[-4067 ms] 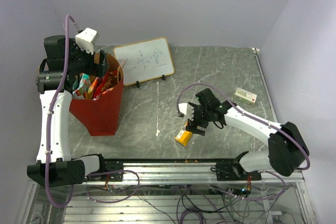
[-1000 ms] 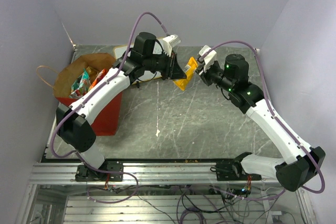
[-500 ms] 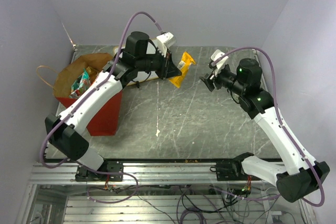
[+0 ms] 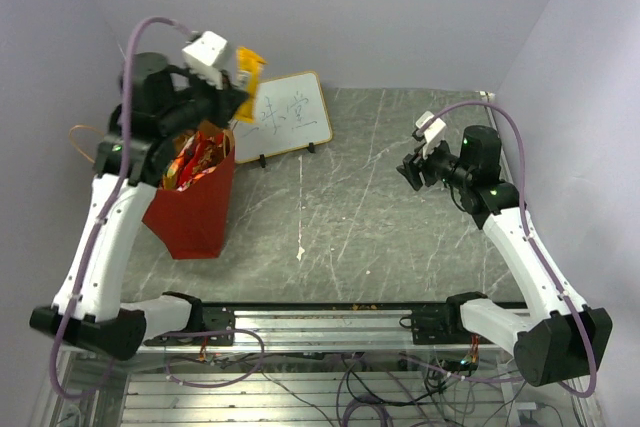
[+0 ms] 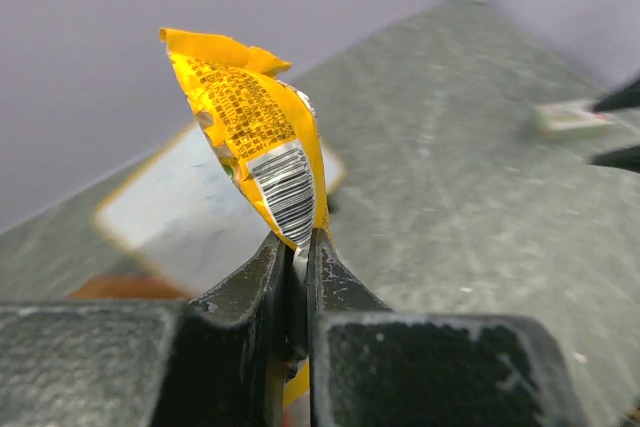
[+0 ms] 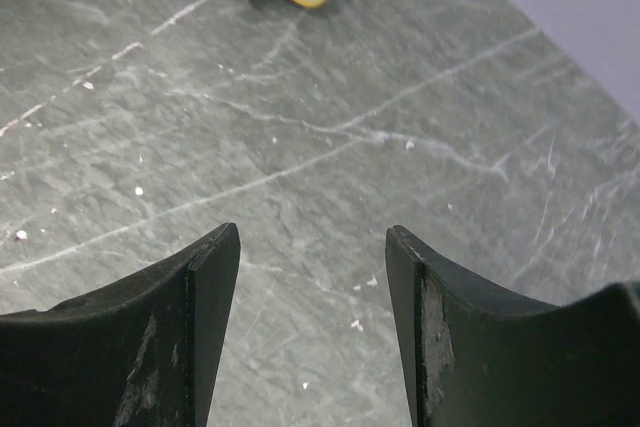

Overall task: Place the snacks into the paper bag
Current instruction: Place the snack in the paper bag.

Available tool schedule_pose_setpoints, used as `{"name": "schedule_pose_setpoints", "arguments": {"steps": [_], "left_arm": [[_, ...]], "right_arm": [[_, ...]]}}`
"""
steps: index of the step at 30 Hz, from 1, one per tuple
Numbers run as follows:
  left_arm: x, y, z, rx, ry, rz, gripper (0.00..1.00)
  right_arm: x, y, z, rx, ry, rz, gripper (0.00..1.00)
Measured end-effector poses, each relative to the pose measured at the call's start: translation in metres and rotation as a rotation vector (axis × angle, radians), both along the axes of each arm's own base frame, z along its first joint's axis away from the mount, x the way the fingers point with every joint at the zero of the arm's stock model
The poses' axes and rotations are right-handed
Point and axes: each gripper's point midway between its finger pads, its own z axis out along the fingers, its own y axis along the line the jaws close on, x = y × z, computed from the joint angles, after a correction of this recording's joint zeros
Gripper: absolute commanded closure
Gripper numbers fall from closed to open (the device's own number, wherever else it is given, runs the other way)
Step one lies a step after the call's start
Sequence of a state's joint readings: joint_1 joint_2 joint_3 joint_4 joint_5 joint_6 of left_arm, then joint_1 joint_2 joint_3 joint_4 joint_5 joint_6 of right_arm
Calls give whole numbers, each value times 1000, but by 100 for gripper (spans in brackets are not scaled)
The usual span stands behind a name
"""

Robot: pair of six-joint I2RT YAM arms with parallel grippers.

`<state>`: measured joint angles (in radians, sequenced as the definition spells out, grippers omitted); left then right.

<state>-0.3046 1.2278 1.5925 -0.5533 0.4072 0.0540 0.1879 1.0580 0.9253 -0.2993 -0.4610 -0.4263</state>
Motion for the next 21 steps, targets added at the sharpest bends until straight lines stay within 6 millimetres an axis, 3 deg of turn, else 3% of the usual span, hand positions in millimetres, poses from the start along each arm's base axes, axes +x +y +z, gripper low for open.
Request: {"name": "schedule_pose_setpoints", "arguments": {"steps": [4, 7, 10, 15, 21], "left_arm": [[-1, 70, 15, 65, -69, 238, 93], [-12, 110, 18, 155, -100, 389, 93], [-15, 137, 4, 254, -69, 487, 93], [-13, 163, -51, 436, 88, 558, 93], [-10, 180, -123, 603, 305, 565, 93]], "right_arm": [[2, -17, -10, 6, 40, -43, 39], [2, -18, -9, 17, 43, -41, 39], [1, -15, -8, 28, 46, -23, 38], [-1, -13, -8, 41, 51, -10, 39], [0, -17, -7, 47, 53, -26, 38]]}}
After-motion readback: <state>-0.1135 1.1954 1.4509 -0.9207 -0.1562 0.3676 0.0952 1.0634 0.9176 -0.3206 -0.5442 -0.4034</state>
